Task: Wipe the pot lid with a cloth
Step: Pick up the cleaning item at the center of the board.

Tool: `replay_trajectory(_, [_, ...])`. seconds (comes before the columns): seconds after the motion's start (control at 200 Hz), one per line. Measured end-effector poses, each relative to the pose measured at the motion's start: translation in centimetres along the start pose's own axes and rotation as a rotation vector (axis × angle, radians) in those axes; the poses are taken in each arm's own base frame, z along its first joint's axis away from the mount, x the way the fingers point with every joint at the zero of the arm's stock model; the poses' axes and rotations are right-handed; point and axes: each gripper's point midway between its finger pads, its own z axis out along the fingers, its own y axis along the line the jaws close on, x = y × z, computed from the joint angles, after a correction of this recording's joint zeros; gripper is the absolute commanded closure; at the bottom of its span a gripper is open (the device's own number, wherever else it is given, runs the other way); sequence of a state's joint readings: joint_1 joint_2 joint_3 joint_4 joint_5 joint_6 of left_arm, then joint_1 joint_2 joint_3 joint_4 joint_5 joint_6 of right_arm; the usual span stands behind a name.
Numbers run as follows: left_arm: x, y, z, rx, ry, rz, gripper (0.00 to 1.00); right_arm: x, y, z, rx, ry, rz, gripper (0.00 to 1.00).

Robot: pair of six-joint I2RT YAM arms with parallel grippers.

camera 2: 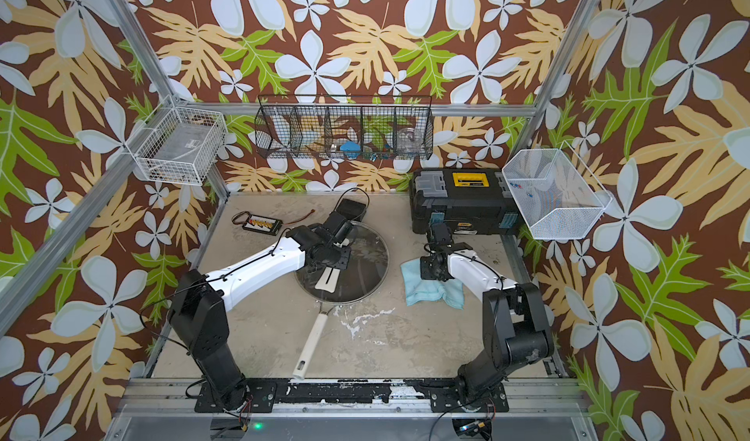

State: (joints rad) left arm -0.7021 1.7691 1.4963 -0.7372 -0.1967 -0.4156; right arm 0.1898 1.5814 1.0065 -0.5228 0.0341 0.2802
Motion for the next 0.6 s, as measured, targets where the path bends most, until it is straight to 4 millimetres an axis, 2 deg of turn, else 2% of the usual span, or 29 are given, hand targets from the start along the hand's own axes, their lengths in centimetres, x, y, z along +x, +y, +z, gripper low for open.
replay_trajectory(0.175, [-1.3, -0.6, -1.8, 0.033, -0.024, -0.027, 1.00, -0.7, -0.1, -1.2, -0.001, -0.048, 0.004, 1.00])
replay_trajectory(0.405, [-4.0, -0.9, -6.6, 0.106, -0.167, -0.040, 1.00, -1.4, -0.3, -2.1, -0.018, -0.097, 0.020, 1.00])
replay_trajectory(0.601, [-3.5, -0.2, -9.2, 0.164, -0.273, -0.036, 1.00, -2.3, 0.4, -3.8, -0.073, -0.168, 0.020, 1.00])
